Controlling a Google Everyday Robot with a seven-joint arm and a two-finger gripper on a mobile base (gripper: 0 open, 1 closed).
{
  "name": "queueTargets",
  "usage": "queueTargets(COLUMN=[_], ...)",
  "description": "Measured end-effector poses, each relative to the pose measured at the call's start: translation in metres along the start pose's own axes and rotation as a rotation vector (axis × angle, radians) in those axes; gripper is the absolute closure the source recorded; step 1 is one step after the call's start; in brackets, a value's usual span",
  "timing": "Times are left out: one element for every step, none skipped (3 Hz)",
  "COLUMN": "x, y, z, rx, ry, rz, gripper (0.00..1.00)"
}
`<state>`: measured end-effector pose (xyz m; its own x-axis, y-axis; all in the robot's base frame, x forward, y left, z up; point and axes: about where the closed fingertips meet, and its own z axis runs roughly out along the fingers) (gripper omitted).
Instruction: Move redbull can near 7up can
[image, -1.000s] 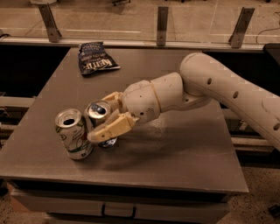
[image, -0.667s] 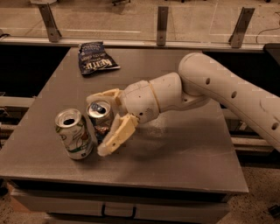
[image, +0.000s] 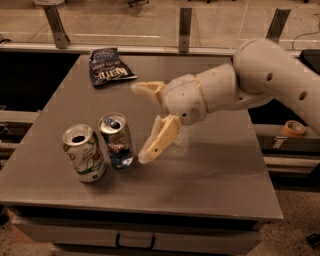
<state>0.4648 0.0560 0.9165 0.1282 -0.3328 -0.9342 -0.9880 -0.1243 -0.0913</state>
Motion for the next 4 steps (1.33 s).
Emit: queueTargets(x=[-0.010,-0.034,-0.060,-0.066], y=[-0.024,-0.047,-0.059,-0.061], z=[-0.075,-0.163,-0.230,-0.240], rx=[0.165,0.362,0.535,0.561], ry=[0.148,0.290,0.353,0.355], rz=[-0.052,-0.123,-0.181,-0.193], gripper=[0.00,0.00,0.00,0.00])
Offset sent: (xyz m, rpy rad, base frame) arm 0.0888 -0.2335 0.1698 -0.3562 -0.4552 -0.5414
